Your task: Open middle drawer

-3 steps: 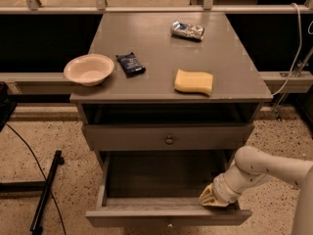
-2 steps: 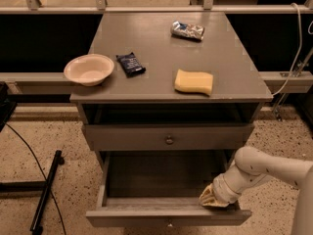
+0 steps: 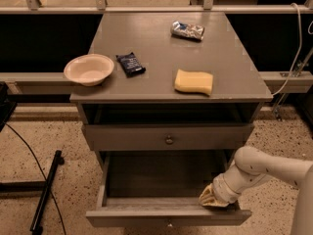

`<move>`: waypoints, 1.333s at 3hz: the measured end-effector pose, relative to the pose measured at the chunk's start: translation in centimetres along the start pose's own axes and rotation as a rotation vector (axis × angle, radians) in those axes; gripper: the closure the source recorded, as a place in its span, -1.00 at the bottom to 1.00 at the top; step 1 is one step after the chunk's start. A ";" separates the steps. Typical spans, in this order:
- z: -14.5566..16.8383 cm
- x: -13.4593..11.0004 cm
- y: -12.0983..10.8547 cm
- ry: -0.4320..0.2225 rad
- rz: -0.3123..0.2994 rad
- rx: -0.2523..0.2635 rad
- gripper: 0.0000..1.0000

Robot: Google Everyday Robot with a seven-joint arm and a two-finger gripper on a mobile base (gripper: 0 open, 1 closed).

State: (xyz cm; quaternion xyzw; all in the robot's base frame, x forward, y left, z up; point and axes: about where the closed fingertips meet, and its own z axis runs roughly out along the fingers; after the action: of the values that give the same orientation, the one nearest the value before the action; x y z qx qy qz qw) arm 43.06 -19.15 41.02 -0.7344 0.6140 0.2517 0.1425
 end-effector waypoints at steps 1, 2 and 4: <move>0.0 0.0 0.0 0.000 0.000 0.000 0.64; 0.0 0.0 0.0 0.000 0.000 0.000 0.01; -0.7 0.0 0.0 0.014 0.006 0.021 -0.41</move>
Offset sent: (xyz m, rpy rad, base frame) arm 0.0001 0.0000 0.0000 0.0000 0.0000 0.0000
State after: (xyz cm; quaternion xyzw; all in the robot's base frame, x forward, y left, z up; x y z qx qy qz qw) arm 43.21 -19.52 41.62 -0.7329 0.6196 0.2407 0.1450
